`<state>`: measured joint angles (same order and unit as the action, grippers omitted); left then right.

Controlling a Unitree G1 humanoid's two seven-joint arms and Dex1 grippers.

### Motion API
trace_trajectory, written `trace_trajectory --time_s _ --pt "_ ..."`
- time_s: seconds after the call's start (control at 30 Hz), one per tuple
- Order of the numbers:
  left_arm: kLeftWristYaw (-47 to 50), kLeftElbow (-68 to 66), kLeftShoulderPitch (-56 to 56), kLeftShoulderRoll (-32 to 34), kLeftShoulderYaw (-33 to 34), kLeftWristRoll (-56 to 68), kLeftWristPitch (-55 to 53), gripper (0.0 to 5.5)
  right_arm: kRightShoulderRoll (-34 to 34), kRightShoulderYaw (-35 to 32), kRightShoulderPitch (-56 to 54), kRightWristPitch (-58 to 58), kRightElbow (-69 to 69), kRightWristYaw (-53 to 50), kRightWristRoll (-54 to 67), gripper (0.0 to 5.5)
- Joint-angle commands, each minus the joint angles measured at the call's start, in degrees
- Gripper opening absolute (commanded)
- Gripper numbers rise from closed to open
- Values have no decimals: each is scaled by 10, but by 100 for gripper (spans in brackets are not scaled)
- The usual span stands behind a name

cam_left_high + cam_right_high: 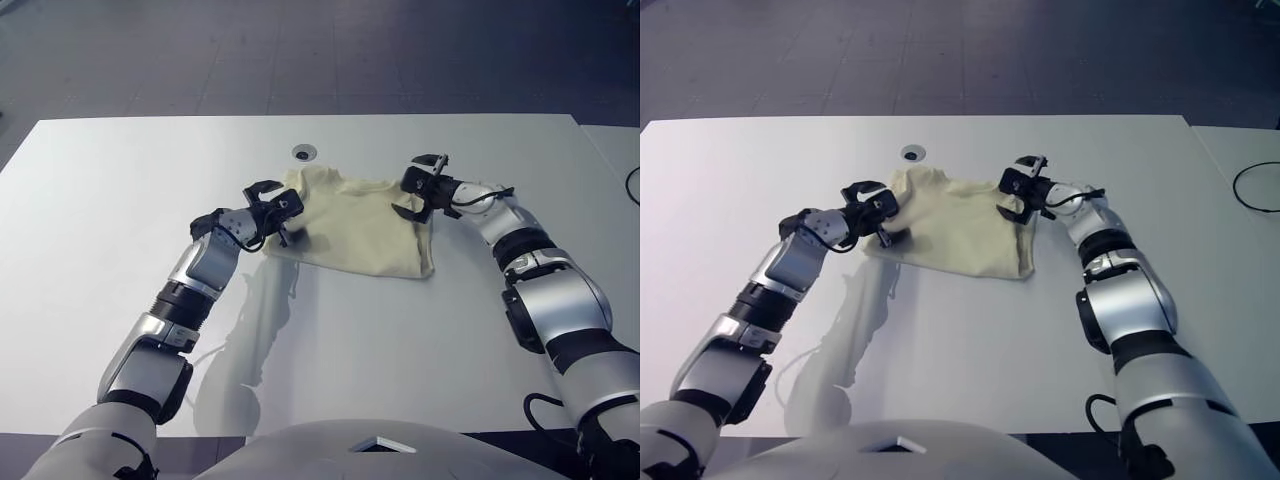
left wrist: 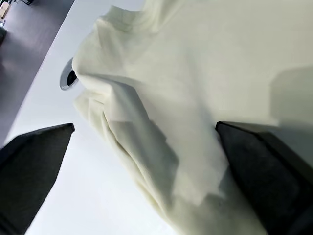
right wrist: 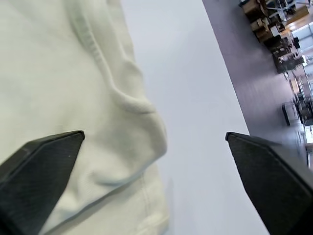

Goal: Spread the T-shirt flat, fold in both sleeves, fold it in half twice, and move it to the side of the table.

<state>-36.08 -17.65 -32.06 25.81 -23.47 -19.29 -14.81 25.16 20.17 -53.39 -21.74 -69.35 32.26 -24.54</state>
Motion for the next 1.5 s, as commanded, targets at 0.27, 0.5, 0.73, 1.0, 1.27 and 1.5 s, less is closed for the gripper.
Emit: trace_trajectory --time_s 0.27,0.5,0.73,1.0,1.27,1.5 --pt "-59 -292 -168 71 -64 -71 307 540 91 51 201 76 442 304 83 538" --pt "72 -448 -318 73 -124 -186 538 540 69 43 241 238 691 350 152 538" --pt "227 -483 -377 86 -113 -225 596 540 27 -12 190 327 706 280 185 538" --pt "16 -70 -22 188 22 58 436 540 49 -73 182 320 592 208 188 538" --pt "66 124 104 134 100 53 197 540 -52 -45 20 174 218 58 130 538" --pt "71 224 117 97 124 49 78 540 -95 -33 -30 101 32 -4 93 538"
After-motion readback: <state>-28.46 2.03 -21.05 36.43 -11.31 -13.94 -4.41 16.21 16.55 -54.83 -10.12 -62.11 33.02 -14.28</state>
